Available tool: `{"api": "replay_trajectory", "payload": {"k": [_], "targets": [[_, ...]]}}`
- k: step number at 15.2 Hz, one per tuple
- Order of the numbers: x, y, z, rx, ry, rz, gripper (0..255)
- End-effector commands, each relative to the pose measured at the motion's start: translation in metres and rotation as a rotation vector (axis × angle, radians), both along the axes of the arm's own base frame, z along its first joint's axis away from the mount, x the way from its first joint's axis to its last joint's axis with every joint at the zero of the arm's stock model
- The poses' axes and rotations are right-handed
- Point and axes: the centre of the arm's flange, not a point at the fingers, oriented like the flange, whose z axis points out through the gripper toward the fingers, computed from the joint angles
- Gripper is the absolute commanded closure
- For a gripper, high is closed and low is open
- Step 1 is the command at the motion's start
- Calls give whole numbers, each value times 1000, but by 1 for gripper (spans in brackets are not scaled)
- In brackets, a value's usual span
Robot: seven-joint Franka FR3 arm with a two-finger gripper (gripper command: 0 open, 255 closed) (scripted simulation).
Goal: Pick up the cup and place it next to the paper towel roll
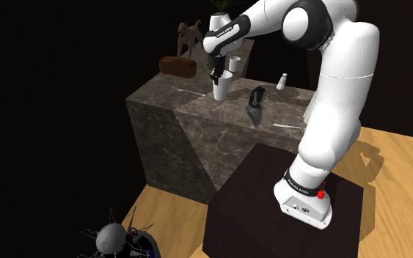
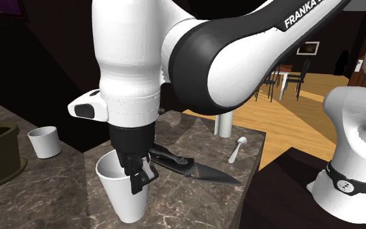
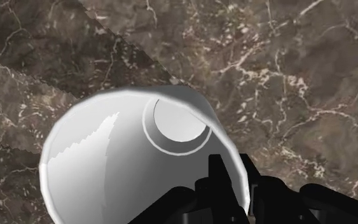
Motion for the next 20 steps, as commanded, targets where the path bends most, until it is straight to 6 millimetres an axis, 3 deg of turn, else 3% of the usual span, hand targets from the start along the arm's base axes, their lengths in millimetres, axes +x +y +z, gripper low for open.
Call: {"api": "replay_trajectory", "payload": {"k": [1,20], "targets": [[0,0,10,0,0,0,255],[0,0,110,0,0,0,255]]}}
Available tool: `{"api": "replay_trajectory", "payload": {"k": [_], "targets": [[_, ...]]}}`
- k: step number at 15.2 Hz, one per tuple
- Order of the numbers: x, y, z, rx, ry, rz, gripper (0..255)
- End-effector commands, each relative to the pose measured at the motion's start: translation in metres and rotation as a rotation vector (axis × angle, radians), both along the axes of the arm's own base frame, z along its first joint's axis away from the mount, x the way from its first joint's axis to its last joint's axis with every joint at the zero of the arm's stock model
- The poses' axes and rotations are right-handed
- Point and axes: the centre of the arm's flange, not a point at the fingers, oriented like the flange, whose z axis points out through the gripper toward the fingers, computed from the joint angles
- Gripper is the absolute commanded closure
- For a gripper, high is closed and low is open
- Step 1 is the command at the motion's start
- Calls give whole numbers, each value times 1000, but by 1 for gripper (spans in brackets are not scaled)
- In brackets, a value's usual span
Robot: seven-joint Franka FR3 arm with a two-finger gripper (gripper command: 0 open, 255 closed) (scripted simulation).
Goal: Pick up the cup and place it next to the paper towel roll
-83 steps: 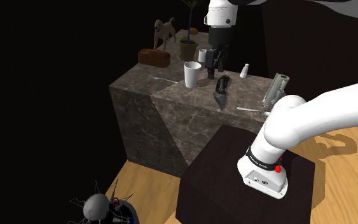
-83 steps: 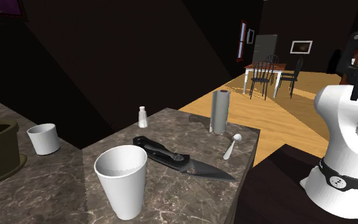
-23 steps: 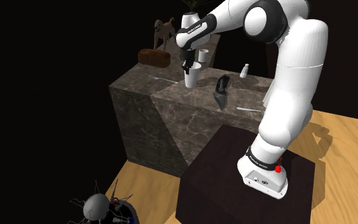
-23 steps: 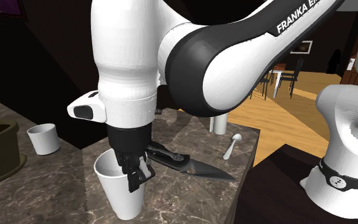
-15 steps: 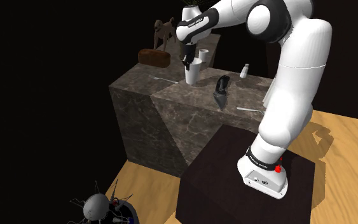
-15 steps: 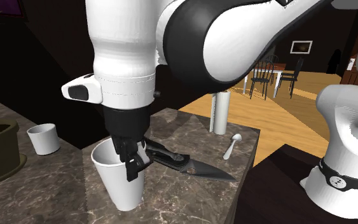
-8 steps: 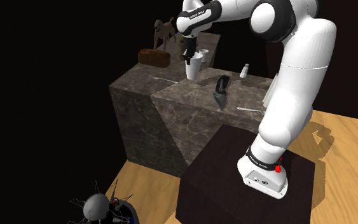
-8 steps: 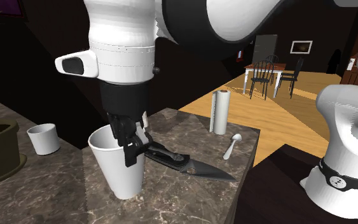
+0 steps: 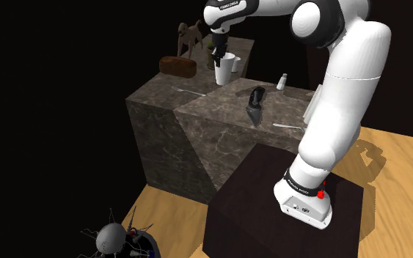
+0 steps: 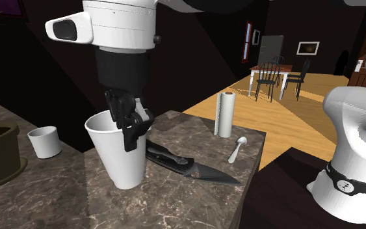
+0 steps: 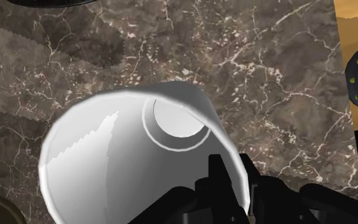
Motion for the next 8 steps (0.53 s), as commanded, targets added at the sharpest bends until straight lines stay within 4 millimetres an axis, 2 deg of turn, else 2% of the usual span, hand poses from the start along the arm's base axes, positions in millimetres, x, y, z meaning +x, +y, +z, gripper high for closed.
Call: {"api": "replay_trajectory", "payload": {"k": [1,8], "targets": [[-1,0,10,0,0,0,255],[-1,0,47,0,0,0,255]]}}
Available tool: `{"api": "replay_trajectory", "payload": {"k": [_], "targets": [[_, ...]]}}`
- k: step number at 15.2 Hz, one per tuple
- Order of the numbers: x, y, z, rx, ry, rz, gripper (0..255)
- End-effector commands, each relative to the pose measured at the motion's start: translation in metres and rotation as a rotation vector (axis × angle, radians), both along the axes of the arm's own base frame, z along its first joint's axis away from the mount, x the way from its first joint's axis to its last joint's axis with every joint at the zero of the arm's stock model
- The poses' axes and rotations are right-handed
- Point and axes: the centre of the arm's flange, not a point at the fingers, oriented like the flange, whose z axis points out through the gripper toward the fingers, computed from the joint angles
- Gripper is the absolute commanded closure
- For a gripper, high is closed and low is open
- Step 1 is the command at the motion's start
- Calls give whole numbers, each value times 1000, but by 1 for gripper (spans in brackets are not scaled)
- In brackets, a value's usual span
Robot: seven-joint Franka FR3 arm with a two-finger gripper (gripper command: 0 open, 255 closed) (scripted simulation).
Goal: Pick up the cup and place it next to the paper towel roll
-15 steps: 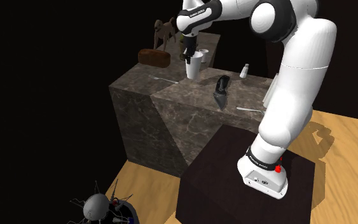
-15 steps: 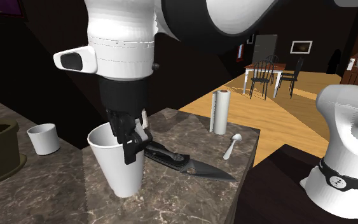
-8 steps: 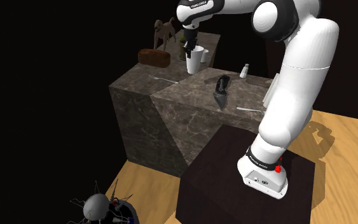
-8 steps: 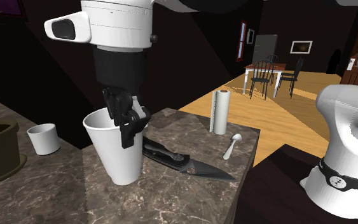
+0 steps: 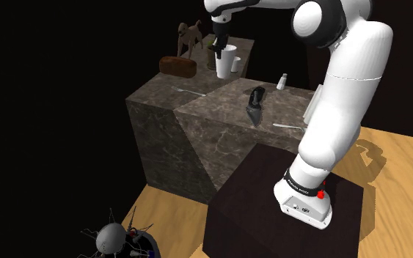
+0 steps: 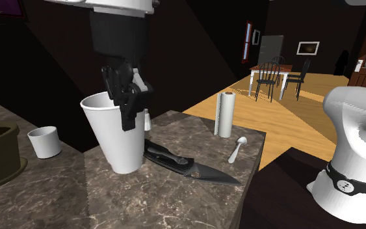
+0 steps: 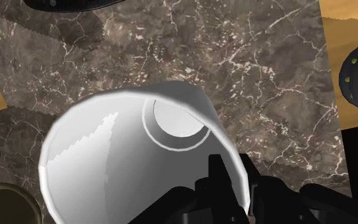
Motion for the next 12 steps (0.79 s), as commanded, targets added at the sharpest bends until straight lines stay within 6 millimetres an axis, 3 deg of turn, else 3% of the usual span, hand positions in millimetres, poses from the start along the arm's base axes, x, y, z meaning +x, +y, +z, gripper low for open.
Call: {"api": "replay_trajectory", "payload": {"k": [1,12], "targets": [[0,0,10,0,0,0,255],[0,0,68,0,0,0,255]]}}
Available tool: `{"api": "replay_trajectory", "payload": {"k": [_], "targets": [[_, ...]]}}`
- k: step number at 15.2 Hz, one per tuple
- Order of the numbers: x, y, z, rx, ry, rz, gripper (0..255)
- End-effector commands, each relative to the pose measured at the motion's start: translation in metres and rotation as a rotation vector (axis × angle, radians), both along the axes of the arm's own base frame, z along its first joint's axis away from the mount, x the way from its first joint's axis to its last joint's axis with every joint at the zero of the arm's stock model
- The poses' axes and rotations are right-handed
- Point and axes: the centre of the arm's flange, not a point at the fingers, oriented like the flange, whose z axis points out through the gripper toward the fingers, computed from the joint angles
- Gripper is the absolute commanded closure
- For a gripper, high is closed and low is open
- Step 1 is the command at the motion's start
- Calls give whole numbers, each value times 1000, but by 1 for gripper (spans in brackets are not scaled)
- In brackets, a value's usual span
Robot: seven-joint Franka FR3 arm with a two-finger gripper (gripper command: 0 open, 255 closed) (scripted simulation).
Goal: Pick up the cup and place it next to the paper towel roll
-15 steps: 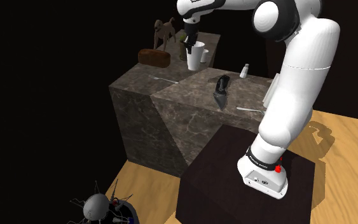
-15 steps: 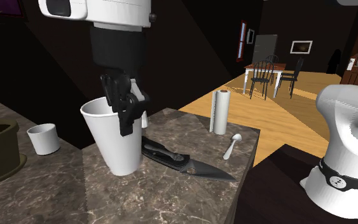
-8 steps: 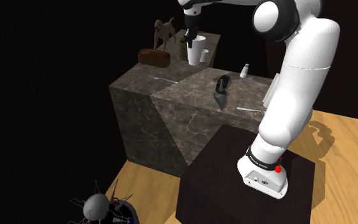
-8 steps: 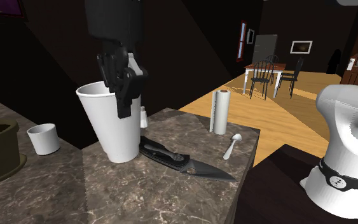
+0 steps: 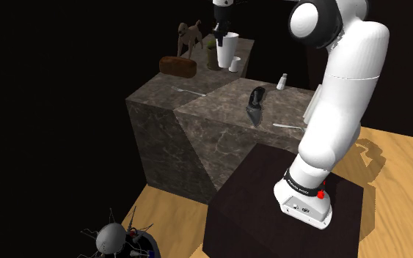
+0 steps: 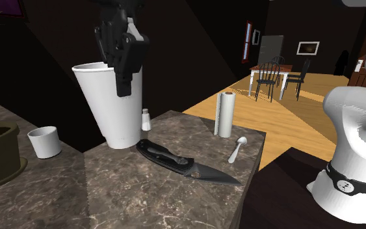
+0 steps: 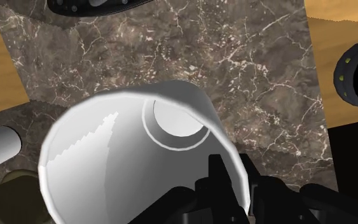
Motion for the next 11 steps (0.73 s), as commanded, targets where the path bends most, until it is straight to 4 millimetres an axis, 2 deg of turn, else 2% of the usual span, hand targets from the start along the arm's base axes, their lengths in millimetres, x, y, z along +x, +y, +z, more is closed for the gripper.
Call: {"api": "replay_trajectory", "payload": {"k": [1,11], "targets": [[0,0,12,0,0,0,255],[0,0,64,0,0,0,255]]}}
